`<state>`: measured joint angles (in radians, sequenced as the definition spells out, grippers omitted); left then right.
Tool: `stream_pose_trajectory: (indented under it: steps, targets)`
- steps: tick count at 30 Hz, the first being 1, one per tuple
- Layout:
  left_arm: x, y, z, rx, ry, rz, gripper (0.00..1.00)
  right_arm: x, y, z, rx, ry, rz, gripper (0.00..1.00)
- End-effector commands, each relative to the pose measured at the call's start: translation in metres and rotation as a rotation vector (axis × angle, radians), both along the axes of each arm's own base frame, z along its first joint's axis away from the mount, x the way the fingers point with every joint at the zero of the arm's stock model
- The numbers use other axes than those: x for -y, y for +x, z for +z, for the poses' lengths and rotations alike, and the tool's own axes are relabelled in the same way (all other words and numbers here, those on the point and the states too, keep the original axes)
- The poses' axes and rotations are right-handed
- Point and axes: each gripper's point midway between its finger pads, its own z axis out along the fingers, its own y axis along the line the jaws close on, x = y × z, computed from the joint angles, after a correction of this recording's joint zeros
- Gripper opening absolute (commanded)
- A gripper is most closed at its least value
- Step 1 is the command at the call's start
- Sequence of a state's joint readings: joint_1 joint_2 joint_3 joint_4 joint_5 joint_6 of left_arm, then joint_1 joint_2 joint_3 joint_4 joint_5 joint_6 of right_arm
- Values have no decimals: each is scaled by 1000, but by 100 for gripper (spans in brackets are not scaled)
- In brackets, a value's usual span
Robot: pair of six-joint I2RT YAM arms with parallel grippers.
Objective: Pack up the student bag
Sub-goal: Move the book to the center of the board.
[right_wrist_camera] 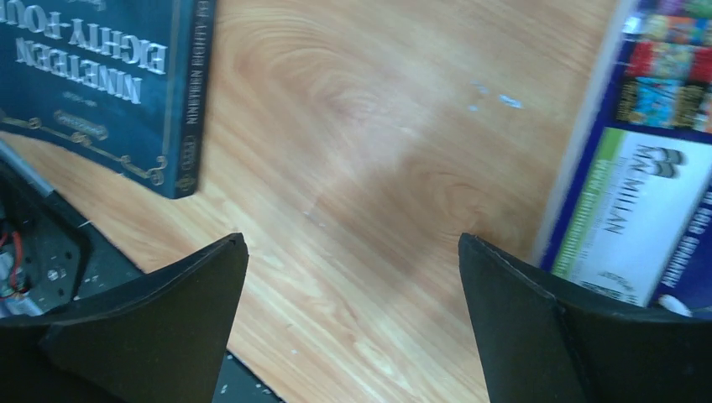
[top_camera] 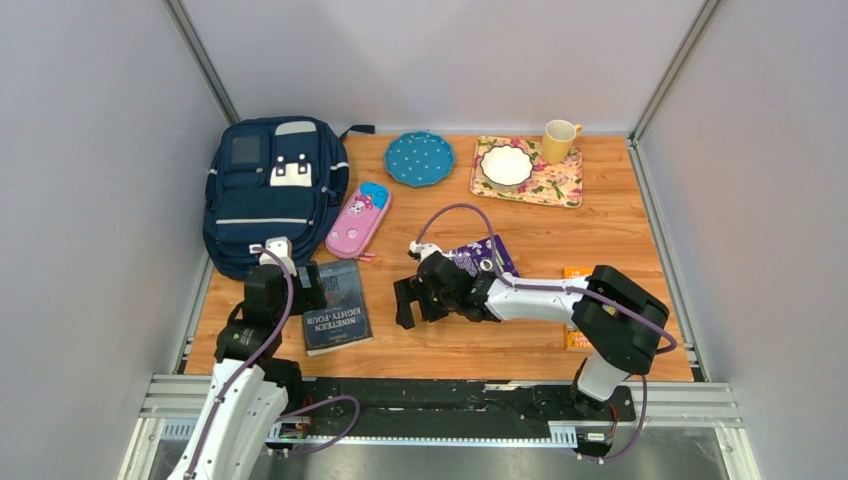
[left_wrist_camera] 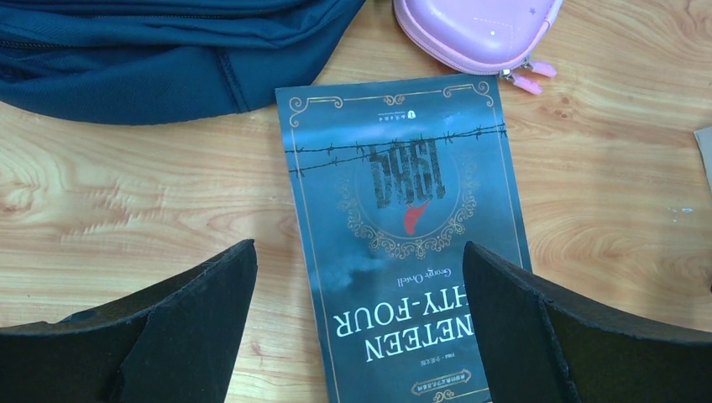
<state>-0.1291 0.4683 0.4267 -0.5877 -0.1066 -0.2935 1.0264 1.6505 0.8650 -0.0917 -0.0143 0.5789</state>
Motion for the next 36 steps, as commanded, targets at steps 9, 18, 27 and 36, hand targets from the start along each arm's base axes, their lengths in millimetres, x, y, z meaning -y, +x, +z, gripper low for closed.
stream_pose_trajectory:
  steps: [9,18,27,36]
  targets:
    - [3,4,-3,16,9,-35,99,-64,29,17,24,50,-41,100]
    - [3,4,-4,8,13,-39,99,4,87,-14,-13,-33,-237,100]
    - [11,4,-5,4,-9,-77,99,80,138,-13,-42,-31,-431,100]
    - [13,4,-4,8,-16,-87,99,127,188,13,-28,61,-481,99]
